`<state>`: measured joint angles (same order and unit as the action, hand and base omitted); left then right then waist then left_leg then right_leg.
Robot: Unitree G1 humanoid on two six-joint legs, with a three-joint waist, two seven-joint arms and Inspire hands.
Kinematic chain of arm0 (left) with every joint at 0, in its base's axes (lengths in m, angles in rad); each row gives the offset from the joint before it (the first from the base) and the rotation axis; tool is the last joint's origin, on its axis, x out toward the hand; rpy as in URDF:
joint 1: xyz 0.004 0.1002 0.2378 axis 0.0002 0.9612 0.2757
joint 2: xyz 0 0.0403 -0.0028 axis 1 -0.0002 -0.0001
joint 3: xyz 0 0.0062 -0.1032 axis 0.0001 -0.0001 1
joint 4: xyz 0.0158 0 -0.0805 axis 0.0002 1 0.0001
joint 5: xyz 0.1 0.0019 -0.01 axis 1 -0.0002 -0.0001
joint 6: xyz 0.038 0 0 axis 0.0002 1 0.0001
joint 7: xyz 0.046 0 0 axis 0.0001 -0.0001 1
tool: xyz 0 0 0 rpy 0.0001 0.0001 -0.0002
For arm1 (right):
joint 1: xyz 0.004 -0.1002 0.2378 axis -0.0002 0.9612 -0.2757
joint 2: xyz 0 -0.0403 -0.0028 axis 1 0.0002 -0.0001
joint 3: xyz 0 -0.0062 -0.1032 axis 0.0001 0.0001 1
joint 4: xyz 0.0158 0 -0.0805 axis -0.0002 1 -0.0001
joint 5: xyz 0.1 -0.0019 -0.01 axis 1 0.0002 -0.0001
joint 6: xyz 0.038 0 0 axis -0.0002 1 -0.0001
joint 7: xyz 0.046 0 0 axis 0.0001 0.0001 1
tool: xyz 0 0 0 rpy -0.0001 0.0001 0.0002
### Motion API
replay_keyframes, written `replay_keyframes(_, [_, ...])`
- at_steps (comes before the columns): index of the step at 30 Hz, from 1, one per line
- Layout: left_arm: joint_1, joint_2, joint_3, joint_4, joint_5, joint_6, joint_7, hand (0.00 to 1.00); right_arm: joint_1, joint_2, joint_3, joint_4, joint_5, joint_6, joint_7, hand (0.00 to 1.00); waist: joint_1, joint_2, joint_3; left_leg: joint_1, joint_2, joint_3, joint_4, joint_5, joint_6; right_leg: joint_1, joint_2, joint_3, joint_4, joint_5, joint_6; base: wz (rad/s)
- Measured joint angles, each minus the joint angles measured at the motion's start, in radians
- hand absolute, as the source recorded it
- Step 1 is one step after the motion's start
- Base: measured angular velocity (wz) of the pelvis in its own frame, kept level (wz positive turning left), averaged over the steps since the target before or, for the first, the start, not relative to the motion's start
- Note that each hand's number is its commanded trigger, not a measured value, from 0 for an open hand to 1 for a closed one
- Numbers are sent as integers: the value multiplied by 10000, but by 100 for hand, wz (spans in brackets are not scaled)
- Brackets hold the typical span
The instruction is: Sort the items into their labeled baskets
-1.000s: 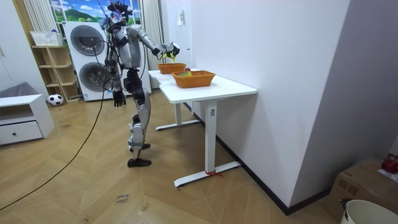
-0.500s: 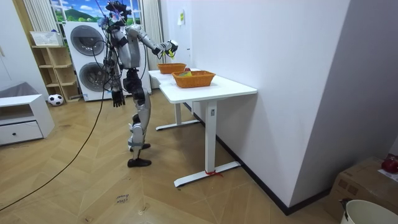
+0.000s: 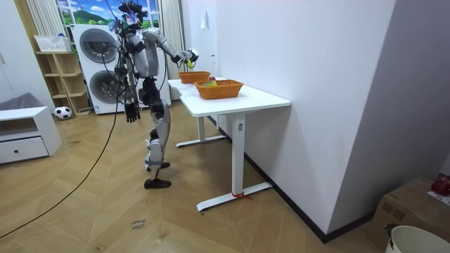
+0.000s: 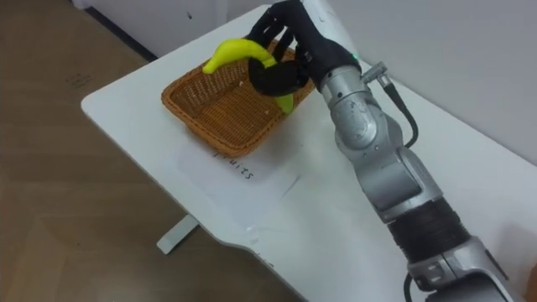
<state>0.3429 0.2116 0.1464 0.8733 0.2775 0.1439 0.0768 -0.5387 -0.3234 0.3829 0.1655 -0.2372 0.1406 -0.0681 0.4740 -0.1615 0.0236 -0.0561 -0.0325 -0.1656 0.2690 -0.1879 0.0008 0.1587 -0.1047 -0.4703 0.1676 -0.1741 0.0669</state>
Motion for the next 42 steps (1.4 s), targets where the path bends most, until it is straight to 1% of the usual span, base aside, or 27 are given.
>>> replay_keyframes(2, [41, -10, -16, 6, 0, 0, -26, 0, -22, 67, 367, 239, -154, -44, -88, 100, 100, -42, -31, 7, 0, -1, -11, 0, 0, 8, -1, 5, 12, -2, 3, 0])
replay_keyframes(5, [36, -10, -107, -41, -1, -14, -17, 0, -192, 72, 765, 869, -461, -172, -86, 100, 232, -64, -39, -9, -7, -20, -15, 0, 0, 25, -1, -25, 13, -2, 3, 0])
replay_keyframes(9, [109, 4, -124, -109, -3, -14, 22, 0, -292, 88, 788, 1258, -503, -174, -107, 99, 327, -93, -32, -19, -8, -24, -2, 4, -6, 42, -1, -42, 12, -2, 3, 0])
replay_keyframes(10, [151, 8, -123, -111, -4, -14, 29, 0, -295, 103, 788, 1308, -504, -174, -156, 67, 327, -118, -20, -31, -6, -25, -3, 7, -9, 49, -1, -88, 12, -2, 3, 0])
replay_keyframes(11, [199, 11, -124, -111, -4, -14, 30, 0, -295, 120, 788, 1350, -505, -173, -192, 52, 325, -146, -6, -37, -4, -25, -3, 8, -11, 50, -2, -157, 11, -2, 3, 0])
replay_keyframes(12, [216, 12, -124, -111, -5, -14, 31, 0, -295, 126, 788, 1369, -505, -173, -212, 3, 320, -164, 3, -42, -3, -25, -3, 8, -12, 50, -4, -209, 11, -2, 3, 0])
replay_keyframes(13, [225, 17, -124, -111, -5, -14, 31, 0, -294, 128, 788, 1387, -505, -173, -248, 0, 319, -207, 26, -56, 0, -25, -2, 9, -14, 41, -4, -303, 10, -2, 3, 0])
replay_keyframes(14, [222, 23, -124, -111, -5, -14, 30, 0, -295, 132, 788, 1387, -505, -175, -282, 0, 319, -251, 48, -84, 0, -26, 4, 9, -14, 20, -4, -306, 10, -2, 3, 0])
replay_keyframes(16, [215, 25, -131, -112, -4, -14, 30, 0, -295, 140, 788, 1388, -504, -179, -334, 0, 317, -290, 60, -111, -2, -26, 22, 8, -14, 1, -5, -333, 10, -1, 2, 0])
replay_keyframes(23, [140, 101, -135, -122, -1, -43, 21, 0, -297, 186, 1061, 1409, -510, -183, -457, 0, 357, -281, 67, -102, -9, -24, -4, 8, -14, -7, -15, -356, 7, 0, 2, 0])
replay_keyframes(36, [135, 116, -133, -115, -3, -42, -1, 0, -296, 187, 1075, 1435, -510, -183, -524, 0, 488, -281, 67, -88, -9, -25, -16, 9, -14, -3, -14, -389, 4, 0, 2, 0])
replay_keyframes(38, [135, 116, -143, -116, -3, -41, -1, 0, -296, 187, 1075, 1465, -500, -184, -577, 0, 468, -280, 68, -101, -7, -27, -13, 9, -14, 12, -17, -537, 5, 0, 2, 0])
replay_keyframes(40, [135, 118, -142, -117, -10, -22, -1, 0, -296, 186, 1075, 1488, -469, -183, -653, 0, 458, -280, 68, -99, -6, -33, -10, 9, -14, 26, -17, -553, 4, 0, 2, 2])
replay_keyframes(42, [137, 122, -145, -116, -19, -4, -2, 0, -296, 185, 1073, 1489, -376, -187, -670, 0, 298, -261, 81, -67, -16, -82, 10, 9, -15, 94, -16, -554, 2, -1, 2, 10])
